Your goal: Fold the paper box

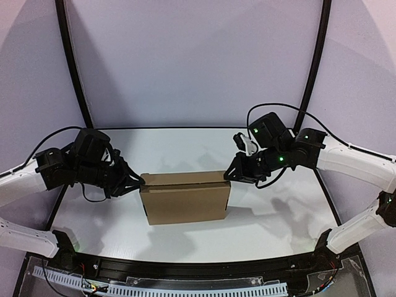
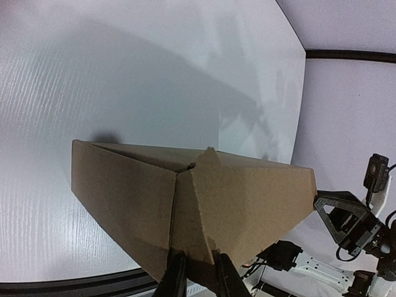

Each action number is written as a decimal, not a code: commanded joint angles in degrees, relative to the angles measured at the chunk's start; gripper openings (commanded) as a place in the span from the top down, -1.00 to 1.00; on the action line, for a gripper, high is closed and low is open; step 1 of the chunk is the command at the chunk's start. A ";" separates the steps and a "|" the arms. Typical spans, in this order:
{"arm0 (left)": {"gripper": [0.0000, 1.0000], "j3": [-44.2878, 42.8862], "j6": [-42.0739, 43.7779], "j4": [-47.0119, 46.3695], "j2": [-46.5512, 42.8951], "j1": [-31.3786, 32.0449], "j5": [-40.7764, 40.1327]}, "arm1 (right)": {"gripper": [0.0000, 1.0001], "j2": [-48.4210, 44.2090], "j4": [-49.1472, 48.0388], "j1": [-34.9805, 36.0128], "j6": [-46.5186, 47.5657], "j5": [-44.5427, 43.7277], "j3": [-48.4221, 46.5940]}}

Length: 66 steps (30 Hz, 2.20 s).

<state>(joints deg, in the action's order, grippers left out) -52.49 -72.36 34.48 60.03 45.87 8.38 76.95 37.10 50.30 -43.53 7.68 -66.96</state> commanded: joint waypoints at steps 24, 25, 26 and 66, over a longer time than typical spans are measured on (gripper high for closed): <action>0.01 0.28 3.90 13.65 -3.52 0.23 -1.53 | 0.53 4.28 11.30 0.41 4.53 -0.36 0.35; -0.11 -1.21 4.24 12.37 -3.65 0.19 -2.98 | 0.52 4.46 11.12 0.41 4.82 -0.36 0.05; -0.12 -1.83 4.46 12.19 -3.57 0.19 -3.31 | 0.51 4.71 11.14 0.41 4.96 -0.38 -0.31; 0.68 19.33 -4.53 15.16 -10.56 -0.16 -0.13 | 0.36 6.12 12.07 0.45 0.55 -2.14 1.98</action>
<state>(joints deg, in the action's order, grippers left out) -39.07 -78.19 27.40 47.86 45.80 7.73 79.72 37.39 50.30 -42.81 8.10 -67.55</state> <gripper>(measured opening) 0.167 0.314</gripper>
